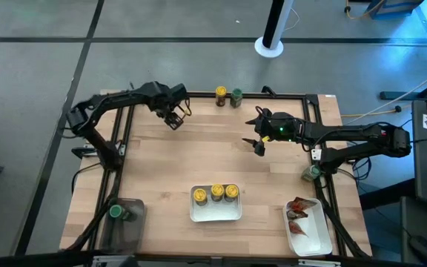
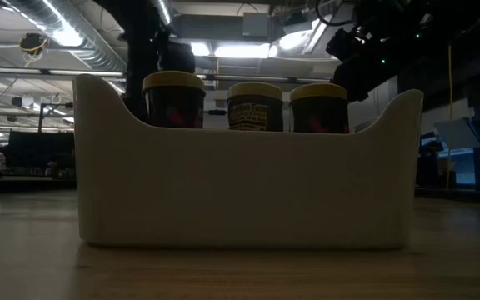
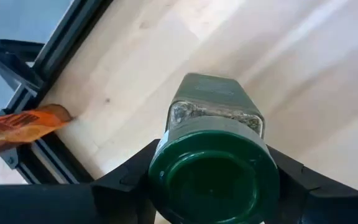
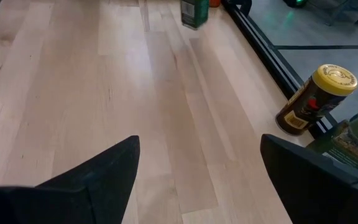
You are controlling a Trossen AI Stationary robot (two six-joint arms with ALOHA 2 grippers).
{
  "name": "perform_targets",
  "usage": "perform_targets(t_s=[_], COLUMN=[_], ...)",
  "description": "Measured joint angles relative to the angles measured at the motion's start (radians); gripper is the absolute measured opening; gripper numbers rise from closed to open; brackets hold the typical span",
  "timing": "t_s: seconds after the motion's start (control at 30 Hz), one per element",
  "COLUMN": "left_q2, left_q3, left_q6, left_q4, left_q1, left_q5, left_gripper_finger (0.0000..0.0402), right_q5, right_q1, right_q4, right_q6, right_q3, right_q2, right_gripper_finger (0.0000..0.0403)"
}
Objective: Sort spices by type
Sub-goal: Put the top left green seasoning bottle into the black bin
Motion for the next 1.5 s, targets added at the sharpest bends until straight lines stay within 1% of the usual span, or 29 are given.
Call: perform_targets(t_s=[0.33, 0.43, 0.53, 0.7, 0.8, 0.93, 1.07, 1.27, 1.37, 1.5], left_q2=[-0.069, -0.084, -0.107, -0.134, -0.143, -0.144, -0.125, -0.083, -0.067, -0.054], left_q3=[0.002, 0.002, 0.002, 0.004, 0.005, 0.006, 0.006, 0.006, 0.006, 0.006], left_q6=[-0.067, -0.075, -0.096, -0.167, -0.168, -0.206, -0.232, -0.19, -0.212, -0.263], left_q4=[-0.094, -0.11, -0.125, -0.17, -0.182, -0.18, -0.189, -0.173, -0.154, -0.152], left_q1=[-0.151, -0.202, -0.251, -0.339, -0.404, -0.47, -0.507, -0.544, -0.556, -0.597], left_q5=[0.01, 0.032, 0.075, 0.109, 0.154, 0.22, 0.281, 0.312, 0.306, 0.306], left_gripper_finger=[0.019, 0.019, 0.019, 0.019, 0.019, 0.019, 0.019, 0.0188, 0.0186, 0.0186], right_q5=[0.0, 0.0, 0.0, 0.0, 0.0, 0.0, 0.0, 0.0, 0.0, 0.0], right_q1=[0.0, 0.0, 0.0, 0.0, 0.0, 0.0, 0.0, 0.0, 0.0, 0.0], right_q4=[0.0, 0.0, 0.0, 0.0, 0.001, 0.0, 0.0, 0.0, 0.001, 0.0], right_q6=[0.0, 0.001, 0.001, 0.001, 0.001, 0.001, 0.001, 0.001, 0.001, 0.001], right_q3=[0.0, 0.0, 0.0, 0.0, 0.0, 0.0, 0.0, 0.0, 0.0, 0.0], right_q2=[0.0, 0.0, 0.0, 0.0, 0.0, 0.0, 0.0, 0.0, 0.0, 0.0], right_gripper_finger=[0.0333, 0.0333, 0.0333, 0.0333, 0.0333, 0.0333, 0.0333, 0.0333, 0.0333, 0.0333])
